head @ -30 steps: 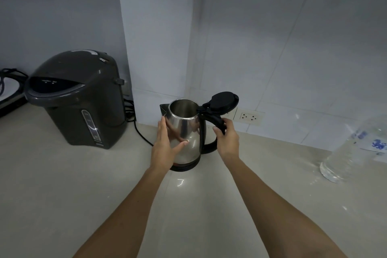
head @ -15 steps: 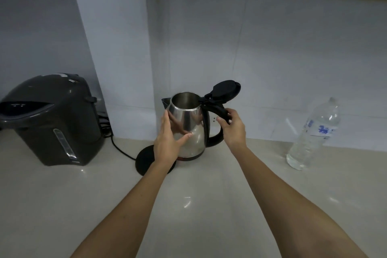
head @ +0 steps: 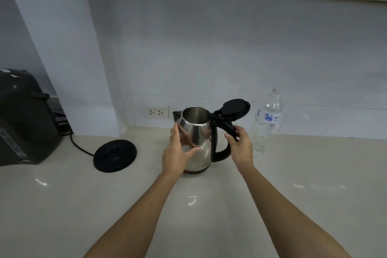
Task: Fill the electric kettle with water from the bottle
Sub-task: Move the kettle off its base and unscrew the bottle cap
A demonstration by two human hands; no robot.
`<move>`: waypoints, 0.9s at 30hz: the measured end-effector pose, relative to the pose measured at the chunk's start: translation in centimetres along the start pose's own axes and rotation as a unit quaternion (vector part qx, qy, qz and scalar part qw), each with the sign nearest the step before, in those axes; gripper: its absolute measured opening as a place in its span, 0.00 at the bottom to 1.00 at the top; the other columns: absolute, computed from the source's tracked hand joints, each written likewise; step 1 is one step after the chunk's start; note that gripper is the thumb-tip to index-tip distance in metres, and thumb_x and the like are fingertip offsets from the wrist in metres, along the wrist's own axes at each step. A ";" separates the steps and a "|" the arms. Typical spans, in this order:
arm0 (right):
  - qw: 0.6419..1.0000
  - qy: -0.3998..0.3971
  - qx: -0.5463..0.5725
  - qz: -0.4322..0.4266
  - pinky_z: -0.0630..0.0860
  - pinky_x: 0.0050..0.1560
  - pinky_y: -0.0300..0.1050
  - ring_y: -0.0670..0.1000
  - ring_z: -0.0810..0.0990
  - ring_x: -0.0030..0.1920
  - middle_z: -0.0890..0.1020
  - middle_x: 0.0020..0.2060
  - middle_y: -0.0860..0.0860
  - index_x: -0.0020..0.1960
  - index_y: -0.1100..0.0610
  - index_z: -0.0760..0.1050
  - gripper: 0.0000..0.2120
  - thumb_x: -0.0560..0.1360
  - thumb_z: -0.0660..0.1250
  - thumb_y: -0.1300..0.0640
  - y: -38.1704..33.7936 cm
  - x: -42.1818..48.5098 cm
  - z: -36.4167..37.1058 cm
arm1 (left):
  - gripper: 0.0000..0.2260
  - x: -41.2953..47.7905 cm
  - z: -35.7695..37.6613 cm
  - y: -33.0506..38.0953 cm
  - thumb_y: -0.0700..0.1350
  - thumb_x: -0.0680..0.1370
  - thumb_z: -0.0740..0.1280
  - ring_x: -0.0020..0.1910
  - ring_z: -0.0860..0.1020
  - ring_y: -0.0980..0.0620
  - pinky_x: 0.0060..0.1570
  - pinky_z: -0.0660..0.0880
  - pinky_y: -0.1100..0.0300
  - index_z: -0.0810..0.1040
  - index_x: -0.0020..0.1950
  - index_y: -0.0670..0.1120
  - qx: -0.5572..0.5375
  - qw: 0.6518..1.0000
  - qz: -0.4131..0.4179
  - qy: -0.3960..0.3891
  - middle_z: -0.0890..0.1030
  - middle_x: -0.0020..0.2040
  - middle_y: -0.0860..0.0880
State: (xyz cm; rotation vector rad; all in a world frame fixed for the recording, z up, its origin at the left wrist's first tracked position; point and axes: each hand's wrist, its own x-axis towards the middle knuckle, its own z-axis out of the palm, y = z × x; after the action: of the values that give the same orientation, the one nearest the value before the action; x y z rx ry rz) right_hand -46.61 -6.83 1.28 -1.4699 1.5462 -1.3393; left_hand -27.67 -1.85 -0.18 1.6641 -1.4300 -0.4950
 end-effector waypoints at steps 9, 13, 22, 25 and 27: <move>0.999 -0.018 0.015 0.034 0.74 0.55 0.46 0.50 0.78 0.51 0.78 0.45 0.44 0.62 0.51 0.73 0.15 0.76 0.67 0.56 4.1 -1.4 -3.0 | 0.48 -3.3 4.0 0.2 0.56 0.67 0.78 0.64 0.76 0.50 0.61 0.74 0.53 0.51 0.78 0.57 -0.022 0.999 -0.034 0.000 0.74 0.68 0.53; 0.999 -0.029 0.018 0.034 0.74 0.55 0.45 0.49 0.78 0.50 0.79 0.45 0.42 0.60 0.50 0.74 0.14 0.75 0.68 0.56 5.0 -1.6 -3.2 | 0.47 -4.1 4.8 -0.4 0.55 0.66 0.78 0.59 0.78 0.54 0.58 0.74 0.57 0.53 0.76 0.59 -0.046 0.998 -0.051 0.004 0.78 0.61 0.57; 0.999 -0.044 0.009 0.027 0.74 0.53 0.44 0.47 0.79 0.50 0.80 0.47 0.43 0.60 0.45 0.73 0.15 0.75 0.69 0.51 6.1 -1.8 -3.4 | 0.48 -4.5 4.9 -1.0 0.50 0.69 0.78 0.58 0.73 0.61 0.58 0.69 0.63 0.48 0.77 0.62 -0.067 0.996 -0.060 -0.015 0.72 0.64 0.61; 0.998 -0.054 -0.009 0.016 0.74 0.53 0.45 0.47 0.78 0.49 0.79 0.47 0.42 0.61 0.46 0.71 0.15 0.75 0.68 0.50 6.2 -1.7 -3.5 | 0.48 -4.3 4.8 -1.1 0.49 0.70 0.77 0.58 0.71 0.62 0.58 0.67 0.65 0.47 0.78 0.59 -0.057 0.996 -0.061 -0.025 0.71 0.67 0.57; 0.998 -0.060 -0.019 0.011 0.74 0.52 0.45 0.48 0.78 0.49 0.78 0.47 0.42 0.62 0.46 0.71 0.16 0.75 0.67 0.49 6.1 -1.6 -3.5 | 0.48 -4.2 4.7 -1.0 0.48 0.70 0.77 0.58 0.71 0.63 0.57 0.67 0.66 0.46 0.78 0.59 -0.052 0.996 -0.061 -0.026 0.71 0.69 0.56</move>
State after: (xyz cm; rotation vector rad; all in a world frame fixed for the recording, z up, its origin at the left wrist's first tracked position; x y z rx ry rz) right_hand -51.62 -5.16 -3.70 -1.5240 1.5144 -1.1921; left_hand -31.77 0.45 -4.59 1.6715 -1.3222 -0.6754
